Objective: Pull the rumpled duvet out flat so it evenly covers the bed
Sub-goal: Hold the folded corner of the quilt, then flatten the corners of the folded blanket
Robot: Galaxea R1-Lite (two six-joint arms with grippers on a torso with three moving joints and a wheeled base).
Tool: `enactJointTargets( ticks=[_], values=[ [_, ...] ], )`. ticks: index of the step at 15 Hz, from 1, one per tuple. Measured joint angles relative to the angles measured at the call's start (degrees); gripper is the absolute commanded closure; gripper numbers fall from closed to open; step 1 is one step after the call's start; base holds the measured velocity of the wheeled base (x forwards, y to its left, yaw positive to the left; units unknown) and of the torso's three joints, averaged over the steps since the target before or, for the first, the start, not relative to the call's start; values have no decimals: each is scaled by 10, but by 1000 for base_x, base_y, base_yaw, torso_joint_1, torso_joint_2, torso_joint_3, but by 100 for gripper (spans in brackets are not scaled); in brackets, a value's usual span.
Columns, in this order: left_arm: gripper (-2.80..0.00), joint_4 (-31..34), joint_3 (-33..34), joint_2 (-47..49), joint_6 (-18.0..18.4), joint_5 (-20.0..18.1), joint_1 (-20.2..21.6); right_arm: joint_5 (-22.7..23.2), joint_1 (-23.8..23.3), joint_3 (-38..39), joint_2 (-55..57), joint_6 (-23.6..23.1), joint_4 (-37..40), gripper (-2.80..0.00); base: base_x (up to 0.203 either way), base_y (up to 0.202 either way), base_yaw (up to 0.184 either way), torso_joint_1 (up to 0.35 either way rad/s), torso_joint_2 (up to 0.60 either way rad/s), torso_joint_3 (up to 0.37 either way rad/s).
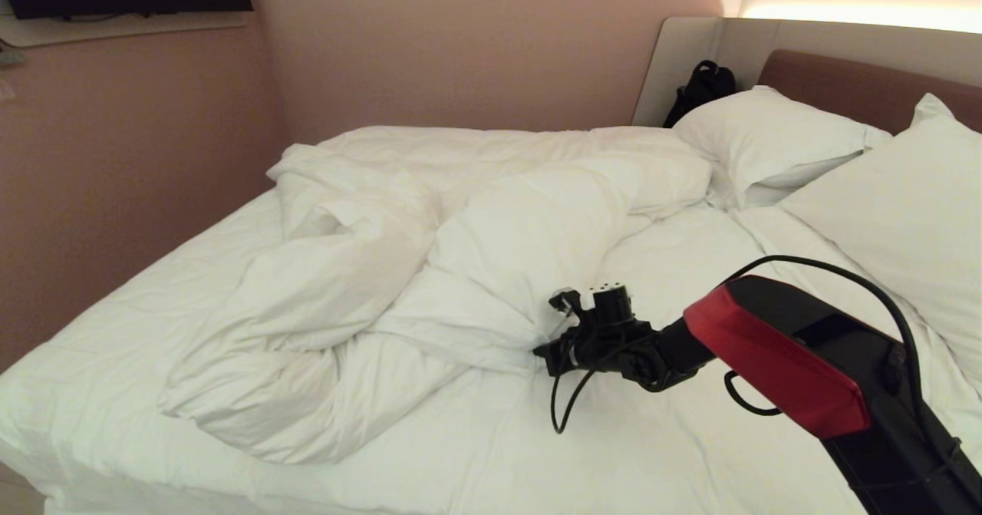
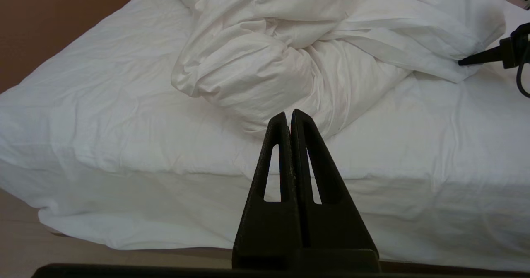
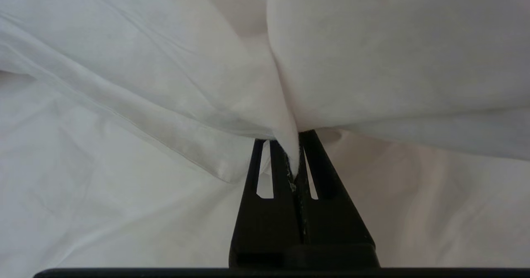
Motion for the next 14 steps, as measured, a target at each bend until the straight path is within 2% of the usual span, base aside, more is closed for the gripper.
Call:
enactJointTargets(
  ticks=[6,14],
  values=[
    [0,0,0,0,0,0,0,-11,0,61,-54,3,0,0,0,0,0,0,0,0],
    [0,0,0,0,0,0,0,-31,-5,239,-202,7,-4,0,0,0,0,0,0,0]
  ],
)
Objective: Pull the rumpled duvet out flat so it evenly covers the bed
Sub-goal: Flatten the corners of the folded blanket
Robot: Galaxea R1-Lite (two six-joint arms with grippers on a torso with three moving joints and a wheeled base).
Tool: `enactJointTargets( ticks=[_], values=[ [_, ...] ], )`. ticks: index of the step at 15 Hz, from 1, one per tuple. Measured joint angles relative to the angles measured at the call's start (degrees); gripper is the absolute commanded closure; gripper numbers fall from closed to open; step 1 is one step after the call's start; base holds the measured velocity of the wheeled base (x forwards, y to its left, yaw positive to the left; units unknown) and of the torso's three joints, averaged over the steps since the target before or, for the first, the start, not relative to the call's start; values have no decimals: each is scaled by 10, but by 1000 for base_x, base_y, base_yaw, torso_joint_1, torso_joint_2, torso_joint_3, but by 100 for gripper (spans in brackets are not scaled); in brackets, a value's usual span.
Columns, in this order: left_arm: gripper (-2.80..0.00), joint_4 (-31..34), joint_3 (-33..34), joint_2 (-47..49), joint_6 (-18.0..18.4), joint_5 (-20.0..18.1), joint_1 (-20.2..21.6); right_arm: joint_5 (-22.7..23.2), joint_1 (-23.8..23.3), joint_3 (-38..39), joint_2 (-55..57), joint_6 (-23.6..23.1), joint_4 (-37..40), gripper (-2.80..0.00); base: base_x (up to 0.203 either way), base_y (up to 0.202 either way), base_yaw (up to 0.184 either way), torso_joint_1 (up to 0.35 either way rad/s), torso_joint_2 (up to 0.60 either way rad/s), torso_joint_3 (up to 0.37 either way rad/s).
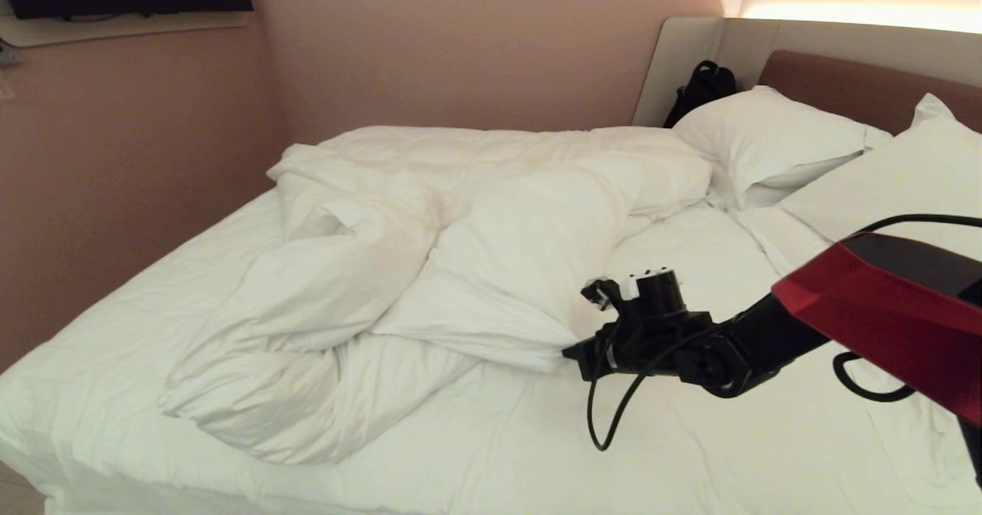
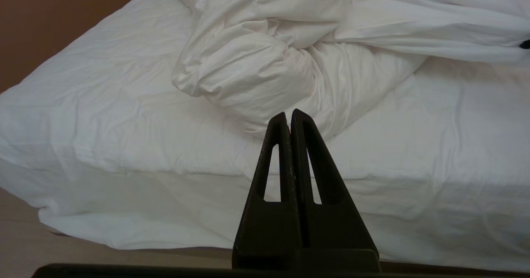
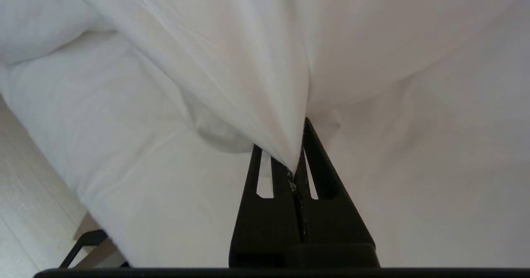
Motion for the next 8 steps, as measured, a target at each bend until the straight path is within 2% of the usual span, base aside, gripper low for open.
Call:
enactJointTargets(
  ticks=[8],
  values=[
    [0,0,0,0,0,0,0,2,-34,165,-112,20,-18,0,0,0,0,0,0,0]
  ],
)
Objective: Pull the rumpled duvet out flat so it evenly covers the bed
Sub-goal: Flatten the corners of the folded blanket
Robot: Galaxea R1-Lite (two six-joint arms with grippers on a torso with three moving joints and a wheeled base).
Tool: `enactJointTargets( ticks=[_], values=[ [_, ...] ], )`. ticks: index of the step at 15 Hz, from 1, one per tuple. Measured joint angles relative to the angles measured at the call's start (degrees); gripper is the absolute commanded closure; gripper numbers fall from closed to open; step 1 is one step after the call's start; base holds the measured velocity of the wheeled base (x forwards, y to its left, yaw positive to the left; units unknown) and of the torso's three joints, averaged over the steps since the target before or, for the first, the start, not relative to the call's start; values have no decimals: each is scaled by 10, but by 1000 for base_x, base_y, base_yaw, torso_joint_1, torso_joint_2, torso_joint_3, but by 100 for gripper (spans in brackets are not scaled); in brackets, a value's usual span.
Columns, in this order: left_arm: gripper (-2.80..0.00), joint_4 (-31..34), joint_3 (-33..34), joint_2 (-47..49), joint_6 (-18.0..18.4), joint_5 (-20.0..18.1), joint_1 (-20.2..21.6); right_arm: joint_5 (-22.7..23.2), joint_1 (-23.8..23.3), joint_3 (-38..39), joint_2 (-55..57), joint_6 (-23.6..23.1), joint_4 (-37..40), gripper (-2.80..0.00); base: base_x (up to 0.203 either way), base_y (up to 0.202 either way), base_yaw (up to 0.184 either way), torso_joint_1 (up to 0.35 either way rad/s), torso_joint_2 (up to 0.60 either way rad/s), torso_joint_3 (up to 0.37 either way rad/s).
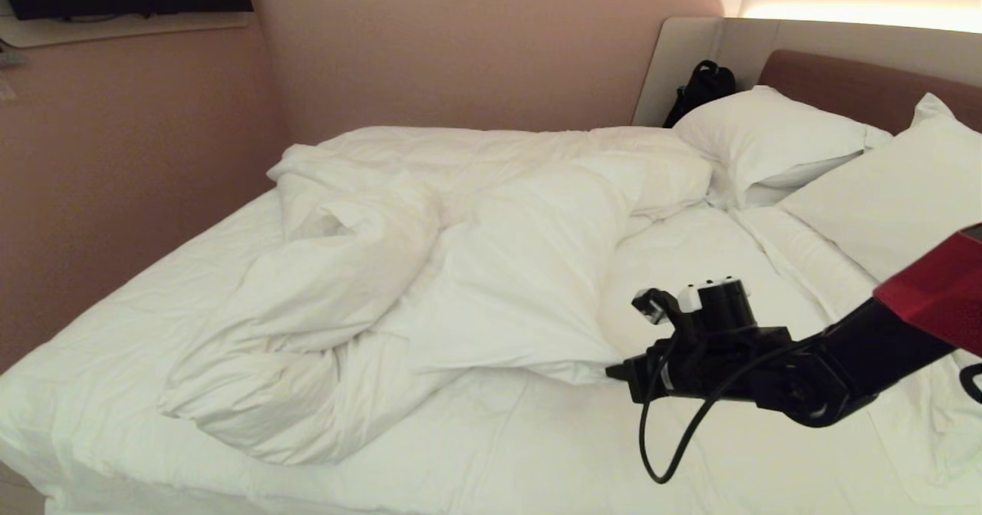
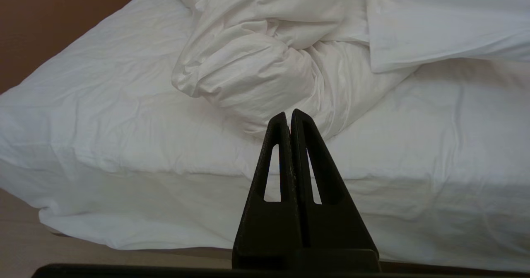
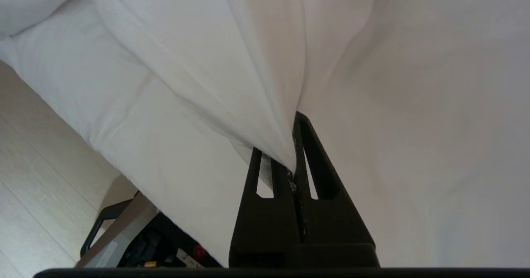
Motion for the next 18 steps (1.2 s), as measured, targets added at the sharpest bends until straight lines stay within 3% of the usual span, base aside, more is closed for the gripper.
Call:
enactJointTargets(
  ticks=[4,9,10,14,18],
  values=[
    [0,0,0,0,0,0,0,-1,-9,61,-5,12,-52,0,0,0,0,0,0,0],
    [0,0,0,0,0,0,0,-3,-8,32,34,12,-85,0,0,0,0,0,0,0],
    [0,0,0,0,0,0,0,-4,-7,21,43,12,-86,-280,0,0,0,0,0,0],
    [0,0,0,0,0,0,0,-6,-1,-4,54,28,-69,-280,0,0,0,0,0,0],
    [0,0,0,0,0,0,0,26,-5,-6,40,78,-59,-280,0,0,0,0,0,0]
  ],
)
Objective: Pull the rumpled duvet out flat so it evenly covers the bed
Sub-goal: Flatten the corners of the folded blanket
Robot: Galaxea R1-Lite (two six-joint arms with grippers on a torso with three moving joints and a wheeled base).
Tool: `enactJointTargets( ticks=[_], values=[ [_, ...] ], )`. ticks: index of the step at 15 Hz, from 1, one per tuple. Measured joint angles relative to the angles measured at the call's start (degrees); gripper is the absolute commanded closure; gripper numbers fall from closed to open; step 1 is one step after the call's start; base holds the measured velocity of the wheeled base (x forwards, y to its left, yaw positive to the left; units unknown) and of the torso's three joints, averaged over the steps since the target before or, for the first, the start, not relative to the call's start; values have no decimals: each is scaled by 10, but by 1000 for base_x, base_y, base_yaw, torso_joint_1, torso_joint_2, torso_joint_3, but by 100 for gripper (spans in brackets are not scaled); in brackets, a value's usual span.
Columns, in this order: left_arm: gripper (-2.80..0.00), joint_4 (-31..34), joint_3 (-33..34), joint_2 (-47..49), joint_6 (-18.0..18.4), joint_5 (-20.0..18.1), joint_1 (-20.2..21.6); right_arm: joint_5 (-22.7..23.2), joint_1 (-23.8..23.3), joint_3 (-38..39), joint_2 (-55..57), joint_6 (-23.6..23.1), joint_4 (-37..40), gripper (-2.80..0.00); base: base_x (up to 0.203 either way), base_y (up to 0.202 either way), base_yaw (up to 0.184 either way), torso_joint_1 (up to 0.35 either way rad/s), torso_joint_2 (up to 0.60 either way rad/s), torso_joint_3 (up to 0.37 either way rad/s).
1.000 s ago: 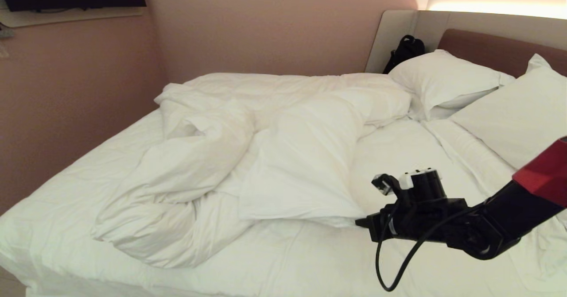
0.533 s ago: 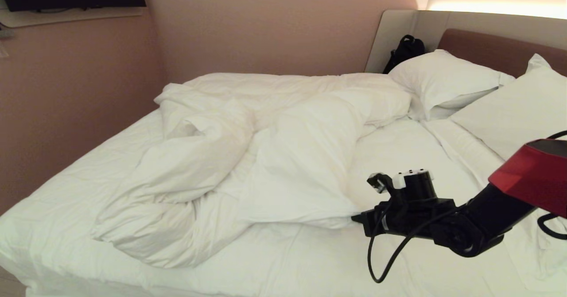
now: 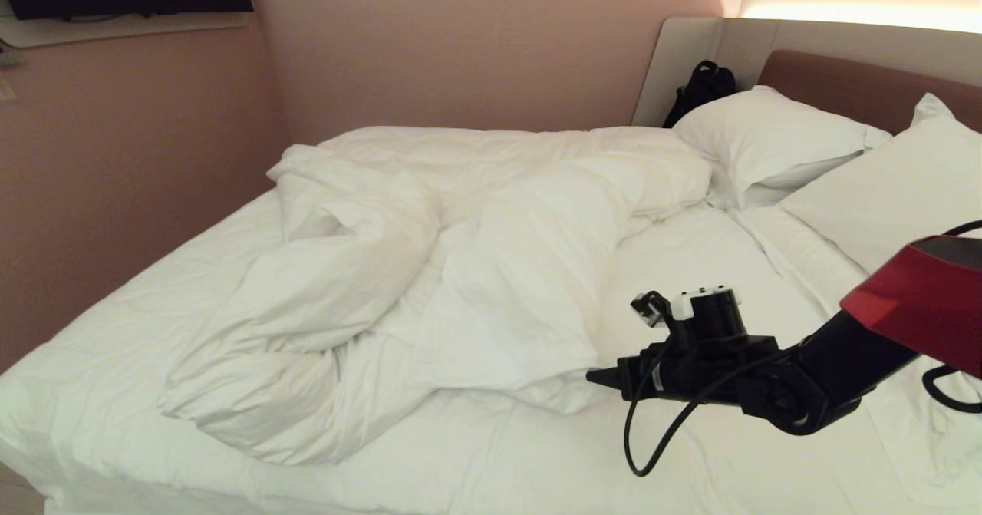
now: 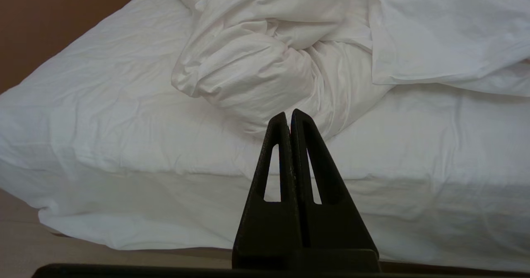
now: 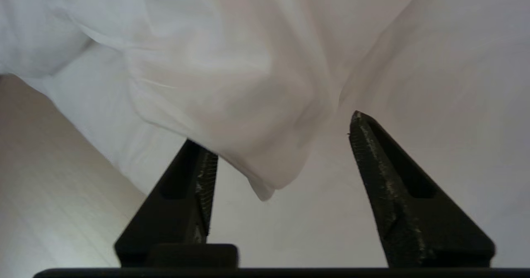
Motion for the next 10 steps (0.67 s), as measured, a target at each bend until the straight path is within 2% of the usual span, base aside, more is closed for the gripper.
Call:
enactJointTargets(
  ticks=[3,6,10],
  values=[
    [0,0,0,0,0,0,0,51,-29,14,-36,39,10,-280,0,0,0,0,0,0],
    [0,0,0,0,0,0,0,124,-64,25,-74,50,38,-280,0,0,0,0,0,0],
    [0,0,0,0,0,0,0,239,-93,-28,-55,55,80,-280,0,0,0,0,0,0]
  ],
)
